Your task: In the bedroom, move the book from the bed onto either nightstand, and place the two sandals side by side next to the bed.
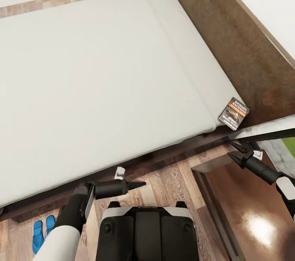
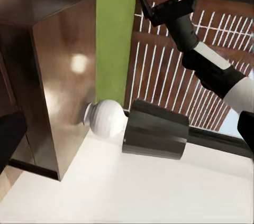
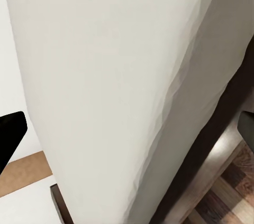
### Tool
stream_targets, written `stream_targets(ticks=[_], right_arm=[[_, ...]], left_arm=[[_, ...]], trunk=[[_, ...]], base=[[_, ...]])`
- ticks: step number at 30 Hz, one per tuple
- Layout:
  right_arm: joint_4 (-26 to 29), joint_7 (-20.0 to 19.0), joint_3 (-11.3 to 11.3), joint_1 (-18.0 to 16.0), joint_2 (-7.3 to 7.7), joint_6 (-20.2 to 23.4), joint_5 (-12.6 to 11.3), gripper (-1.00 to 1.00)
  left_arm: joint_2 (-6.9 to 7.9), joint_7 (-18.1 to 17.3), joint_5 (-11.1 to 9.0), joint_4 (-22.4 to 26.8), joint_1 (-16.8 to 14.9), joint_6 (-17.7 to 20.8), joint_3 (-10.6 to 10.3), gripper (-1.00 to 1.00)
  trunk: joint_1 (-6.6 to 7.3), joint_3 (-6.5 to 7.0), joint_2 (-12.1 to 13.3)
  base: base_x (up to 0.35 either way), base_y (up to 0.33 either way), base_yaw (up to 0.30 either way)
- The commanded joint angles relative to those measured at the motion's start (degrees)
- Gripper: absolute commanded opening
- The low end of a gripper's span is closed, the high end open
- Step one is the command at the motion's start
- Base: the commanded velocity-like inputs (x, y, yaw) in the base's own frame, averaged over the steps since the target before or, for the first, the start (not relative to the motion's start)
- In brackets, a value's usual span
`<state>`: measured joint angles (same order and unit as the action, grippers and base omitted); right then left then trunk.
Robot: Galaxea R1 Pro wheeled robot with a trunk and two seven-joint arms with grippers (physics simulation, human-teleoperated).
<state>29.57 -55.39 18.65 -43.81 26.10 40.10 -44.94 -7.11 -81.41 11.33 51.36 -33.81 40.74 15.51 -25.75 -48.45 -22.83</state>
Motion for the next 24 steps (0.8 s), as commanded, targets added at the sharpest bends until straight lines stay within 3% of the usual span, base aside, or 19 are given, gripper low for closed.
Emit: stream_targets(ticks=[1, 5, 9, 12, 16, 18, 24], right_arm=[[-0.04, -0.07, 0.07, -0.01, 0.0, 0.33, -0.15, 1.0], [-0.04, -0.07, 0.07, -0.03, 0.0, 0.33, -0.15, 1.0], [-0.04, -0.07, 0.07, -0.01, 0.0, 0.33, -0.16, 1.0], [-0.04, -0.07, 0.07, -0.02, 0.0, 0.33, -0.15, 1.0], [-0.04, -0.07, 0.07, -0.01, 0.0, 0.33, -0.17, 1.0], [-0.04, -0.07, 0.07, -0.03, 0.0, 0.33, -0.16, 1.0], [-0.05, -0.07, 0.13, 0.02, 0.0, 0.33, -0.17, 1.0]], left_arm=[[-0.12, -0.34, 0.61, -0.76, 0.03, 0.66, -0.1, 1.0], [-0.14, 0.74, 0.8, -9.35, 0.12, -0.65, -0.56, 1.0], [0.38, 2.73, 0.64, -21.64, 0.14, -11.87, -0.17, 1.0], [2.04, 3.08, 0.49, -27.6, 0.14, -17.38, 2.28, 1.0], [3.09, 2.93, 0.51, -29.8, 0.14, -19.14, 6.62, 1.0], [3.55, 2.79, 0.52, -30.1, 0.14, -19.37, 7.73, 1.0], [5.15, 1.85, 0.45, -30.41, 0.14, -19.47, 8.82, 1.0]], trunk=[[-0.03, -0.06, -0.09], [-0.03, -0.06, -0.09], [-0.03, -0.06, -0.09], [-0.03, -0.06, -0.09], [-0.03, -0.06, -0.09], [-0.03, -0.06, -0.09], [-0.03, -0.06, -0.09]], base=[[0.0, 0.0, 0.0], [0.0, 0.0, 0.0], [0.0, 0.0, 0.0], [0.0, 0.0, 0.0], [0.0, 0.0, 0.0], [0.0, 0.0, 0.0], [0.0, 0.0, 0.0]])
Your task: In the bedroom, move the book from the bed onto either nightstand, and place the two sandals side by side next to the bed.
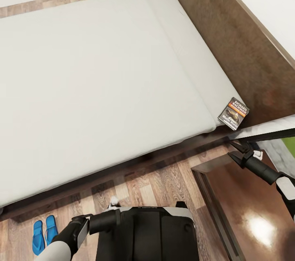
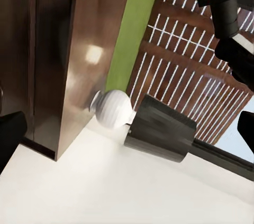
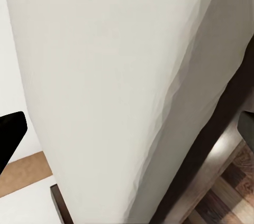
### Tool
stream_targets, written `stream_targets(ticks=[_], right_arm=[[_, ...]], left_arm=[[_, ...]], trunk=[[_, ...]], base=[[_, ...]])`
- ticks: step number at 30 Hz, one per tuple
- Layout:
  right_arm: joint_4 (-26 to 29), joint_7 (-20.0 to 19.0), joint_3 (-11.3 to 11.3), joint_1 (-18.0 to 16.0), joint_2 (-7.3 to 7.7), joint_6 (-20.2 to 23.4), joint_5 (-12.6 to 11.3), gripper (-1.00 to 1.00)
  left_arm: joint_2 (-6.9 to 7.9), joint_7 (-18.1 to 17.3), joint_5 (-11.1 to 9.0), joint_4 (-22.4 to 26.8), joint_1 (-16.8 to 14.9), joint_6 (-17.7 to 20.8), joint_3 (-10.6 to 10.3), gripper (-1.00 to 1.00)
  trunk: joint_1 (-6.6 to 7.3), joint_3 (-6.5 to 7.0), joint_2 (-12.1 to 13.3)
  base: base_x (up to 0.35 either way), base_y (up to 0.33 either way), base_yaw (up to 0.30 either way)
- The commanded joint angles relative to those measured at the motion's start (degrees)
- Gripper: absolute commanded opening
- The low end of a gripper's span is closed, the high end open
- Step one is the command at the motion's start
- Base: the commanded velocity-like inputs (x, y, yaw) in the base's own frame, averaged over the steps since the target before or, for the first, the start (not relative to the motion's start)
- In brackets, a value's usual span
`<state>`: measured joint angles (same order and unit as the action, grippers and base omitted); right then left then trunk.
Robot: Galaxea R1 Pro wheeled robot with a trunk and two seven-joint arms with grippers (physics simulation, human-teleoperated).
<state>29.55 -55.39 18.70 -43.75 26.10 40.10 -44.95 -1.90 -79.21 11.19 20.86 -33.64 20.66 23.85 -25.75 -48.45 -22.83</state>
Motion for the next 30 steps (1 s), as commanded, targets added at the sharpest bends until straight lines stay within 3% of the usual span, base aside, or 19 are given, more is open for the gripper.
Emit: stream_targets(ticks=[1, 3, 6, 8, 12, 21, 26, 30], right_arm=[[-0.06, -0.08, 0.12, -0.02, 0.03, 0.33, -0.18, 1.0], [-0.21, -0.12, 0.32, -0.02, 0.73, 0.39, -0.23, 1.0], [-0.74, -0.15, 0.26, -0.02, 5.38, 0.41, -0.57, 1.0], [-0.89, -0.15, 0.27, -0.02, 7.22, 0.42, -0.66, 1.0], [-0.98, -0.07, 0.28, -0.01, 8.71, 0.0, -0.73, 1.0], [-0.55, 0.58, 0.19, -0.01, 8.85, -2.43, -0.48, 1.0], [-0.86, 0.87, 0.18, -0.01, 5.44, -3.09, -0.48, 1.0], [-0.9, 0.73, 0.21, -0.01, 4.8, -2.96, -0.68, 1.0]], left_arm=[[0.01, -0.4, 0.59, 0.08, -0.02, 0.57, 0.52, 1.0], [0.15, -0.46, 0.59, 0.07, -0.02, 0.57, 0.59, 1.0], [0.24, -0.41, 0.6, 0.06, -0.02, 0.54, 0.59, 1.0], [0.2, -0.37, 0.64, 0.06, -0.02, 0.53, 0.59, 1.0], [0.09, -0.2, 0.67, 0.06, -0.02, 0.52, 0.52, 1.0], [0.06, 0.01, 0.74, 0.07, -0.02, 0.52, 0.5, 1.0], [0.06, 0.07, 0.76, 0.1, -0.02, 0.52, 0.5, 1.0], [0.06, 0.1, 0.78, 0.13, -0.02, 0.52, 0.5, 1.0]], trunk=[[-0.03, -0.06, -0.09], [-0.03, -0.06, -0.09], [-0.03, -0.06, -0.09], [-0.03, -0.06, -0.09], [-0.03, -0.06, -0.09], [-0.03, -0.06, -0.09], [-0.03, -0.06, -0.09], [-0.03, -0.06, -0.09]], base=[[0.0, 0.0, 0.0], [0.0, 0.0, 0.0], [0.0, 0.0, 0.0], [0.0, 0.0, 0.0], [0.0, 0.0, 0.0], [0.0, 0.0, 0.0], [0.0, 0.0, 0.0], [0.0, 0.0, 0.0]])
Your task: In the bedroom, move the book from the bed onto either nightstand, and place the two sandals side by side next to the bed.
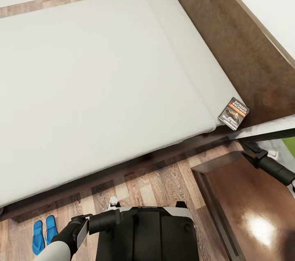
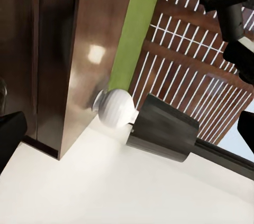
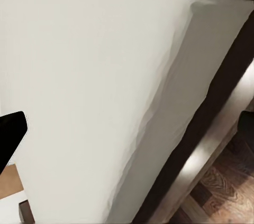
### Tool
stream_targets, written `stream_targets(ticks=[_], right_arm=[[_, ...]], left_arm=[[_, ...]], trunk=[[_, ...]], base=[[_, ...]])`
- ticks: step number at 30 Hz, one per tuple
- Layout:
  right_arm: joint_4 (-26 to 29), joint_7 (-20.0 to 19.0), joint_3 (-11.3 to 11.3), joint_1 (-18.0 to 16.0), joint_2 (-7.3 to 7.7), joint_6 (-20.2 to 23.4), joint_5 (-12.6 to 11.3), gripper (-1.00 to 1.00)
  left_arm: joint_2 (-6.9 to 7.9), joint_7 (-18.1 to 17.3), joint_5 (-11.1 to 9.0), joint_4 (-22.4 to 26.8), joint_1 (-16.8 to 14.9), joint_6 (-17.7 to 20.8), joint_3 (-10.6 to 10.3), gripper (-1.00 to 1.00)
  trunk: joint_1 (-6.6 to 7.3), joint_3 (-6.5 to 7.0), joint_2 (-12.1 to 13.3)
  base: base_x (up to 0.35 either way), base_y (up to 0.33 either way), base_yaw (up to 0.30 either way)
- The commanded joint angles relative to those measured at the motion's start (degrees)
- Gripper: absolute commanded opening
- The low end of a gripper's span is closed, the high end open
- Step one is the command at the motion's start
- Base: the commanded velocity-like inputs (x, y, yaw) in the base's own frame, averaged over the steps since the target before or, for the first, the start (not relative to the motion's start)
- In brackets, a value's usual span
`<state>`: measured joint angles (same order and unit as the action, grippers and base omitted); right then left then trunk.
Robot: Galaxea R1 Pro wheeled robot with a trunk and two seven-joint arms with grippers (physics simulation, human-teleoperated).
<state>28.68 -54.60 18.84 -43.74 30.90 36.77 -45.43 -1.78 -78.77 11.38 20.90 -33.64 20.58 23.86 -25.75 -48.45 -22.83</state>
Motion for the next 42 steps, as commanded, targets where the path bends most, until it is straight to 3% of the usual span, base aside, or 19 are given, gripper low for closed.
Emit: stream_targets(ticks=[1, 9, 16, 19, 23, 33, 38, 42], right_arm=[[-0.02, -0.26, 0.1, -0.03, -0.08, 0.4, -0.26, 1.0], [-0.1, -2.8, 0.24, -0.03, -0.29, 0.17, -1.02, 1.0], [-0.28, -4.23, 0.28, -0.03, -1.16, -0.33, -12.38, 1.0], [-0.29, -4.33, 0.24, -0.03, -1.39, -0.37, -14.89, 1.0], [-0.23, -4.36, 0.23, -0.03, -2.43, -0.38, -15.32, 1.0], [-0.21, -4.29, 0.16, -0.03, -3.15, -0.41, -15.49, 1.0], [-0.21, -4.19, 0.14, -0.03, -5.53, -1.08, -15.48, 1.0], [-0.21, -4.13, 0.14, -0.03, -6.38, -4.12, -15.54, 1.0]], left_arm=[[-0.07, -0.34, 0.61, 0.1, -0.02, 0.6, 0.48, 1.0], [-0.07, -0.38, 0.66, 0.09, -0.02, 0.6, 0.5, 1.0], [-0.07, -0.37, 0.6, 0.07, -0.02, 0.6, 0.49, 1.0], [-0.12, -0.34, 0.58, 0.07, -0.02, 0.6, 0.49, 1.0], [-0.13, -0.34, 0.57, 0.05, -0.02, 0.6, 0.48, 1.0], [-0.1, -0.33, 0.57, 0.08, -0.02, 0.6, 0.57, 1.0], [-0.07, -0.33, 0.57, 0.1, -0.02, 0.6, 0.57, 1.0], [-0.09, -0.37, 0.57, 0.09, -0.02, 0.6, 0.52, 1.0]], trunk=[[-0.03, -0.06, -0.09], [-0.03, -0.06, -0.09], [-0.03, -0.06, -0.09], [-0.03, -0.06, -0.09], [-0.03, -0.06, -0.09], [-0.03, -0.06, -0.09], [-0.03, -0.06, -0.09], [-0.91, -0.78, -1.69]], base=[[0.0, 0.0, 0.0], [0.0, 0.0, 0.0], [0.0, 0.0, 0.0], [0.0, 0.0, 0.0], [0.0, 0.0, 0.0], [0.0, 0.0, 0.0], [0.0, 0.0, 0.0], [0.0, 0.0, 0.0]])
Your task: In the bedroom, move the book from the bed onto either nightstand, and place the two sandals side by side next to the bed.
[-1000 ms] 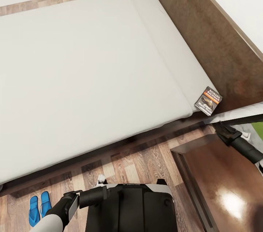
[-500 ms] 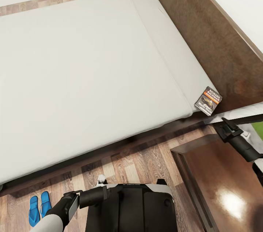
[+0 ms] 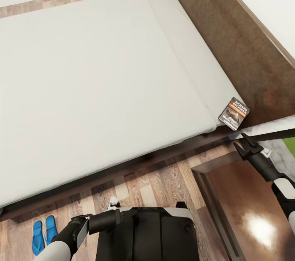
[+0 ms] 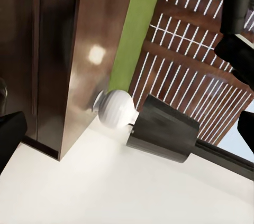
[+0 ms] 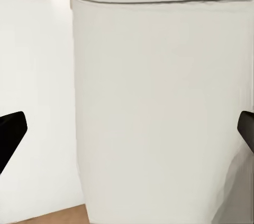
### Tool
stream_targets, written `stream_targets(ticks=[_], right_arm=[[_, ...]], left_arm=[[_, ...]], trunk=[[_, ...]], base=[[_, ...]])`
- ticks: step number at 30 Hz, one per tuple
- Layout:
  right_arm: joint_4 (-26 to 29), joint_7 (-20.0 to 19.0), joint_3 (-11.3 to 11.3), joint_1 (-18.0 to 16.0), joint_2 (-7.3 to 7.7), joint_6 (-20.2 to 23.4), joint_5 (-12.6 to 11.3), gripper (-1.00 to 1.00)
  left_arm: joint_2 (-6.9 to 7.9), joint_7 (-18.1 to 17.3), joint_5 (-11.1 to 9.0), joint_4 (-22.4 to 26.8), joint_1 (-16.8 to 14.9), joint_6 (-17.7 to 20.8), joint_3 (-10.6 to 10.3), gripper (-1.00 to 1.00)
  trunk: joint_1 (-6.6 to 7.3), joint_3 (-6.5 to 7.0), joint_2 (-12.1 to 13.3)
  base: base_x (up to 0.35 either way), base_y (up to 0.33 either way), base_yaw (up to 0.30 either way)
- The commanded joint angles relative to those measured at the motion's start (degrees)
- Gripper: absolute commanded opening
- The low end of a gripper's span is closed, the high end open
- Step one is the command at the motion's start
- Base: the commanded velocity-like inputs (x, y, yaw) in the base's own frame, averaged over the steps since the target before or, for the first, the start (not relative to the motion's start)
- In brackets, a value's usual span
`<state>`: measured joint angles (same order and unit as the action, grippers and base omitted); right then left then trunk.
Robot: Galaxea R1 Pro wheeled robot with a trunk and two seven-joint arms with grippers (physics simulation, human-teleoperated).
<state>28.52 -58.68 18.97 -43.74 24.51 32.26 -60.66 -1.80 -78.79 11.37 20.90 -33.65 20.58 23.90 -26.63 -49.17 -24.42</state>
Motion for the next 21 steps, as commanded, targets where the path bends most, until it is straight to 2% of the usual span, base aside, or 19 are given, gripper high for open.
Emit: stream_targets(ticks=[1, 6, 17, 21], right_arm=[[-0.04, -0.04, 0.01, -0.03, -0.03, -0.15, -0.32, 1.0], [-0.04, -0.03, 0.01, -0.03, -0.15, -2.6, -0.33, 1.0], [-0.04, -0.03, 0.01, -0.03, -0.09, -2.6, -0.34, 1.0], [-0.02, -0.03, 0.01, -0.03, -0.08, -2.59, -0.34, 1.0]], left_arm=[[-0.08, -0.36, 0.59, 0.09, -0.02, 0.6, 0.47, 1.0], [-0.11, -0.4, 0.59, 0.09, -0.02, 0.6, 0.45, 1.0], [-0.13, -0.4, 0.59, 0.08, -0.02, 0.66, 0.44, 1.0], [-0.1, -0.5, 0.59, 0.09, -0.02, 0.67, 0.48, 1.0]], trunk=[[-0.25, -0.24, -0.5], [-1.35, -1.14, -2.5], [-3.77, -3.11, -6.92], [-3.77, -3.11, -6.92]], base=[[0.0, 0.0, 0.0], [0.0, 0.0, 0.0], [0.0, 0.0, 0.0], [0.0, 0.0, 0.0]])
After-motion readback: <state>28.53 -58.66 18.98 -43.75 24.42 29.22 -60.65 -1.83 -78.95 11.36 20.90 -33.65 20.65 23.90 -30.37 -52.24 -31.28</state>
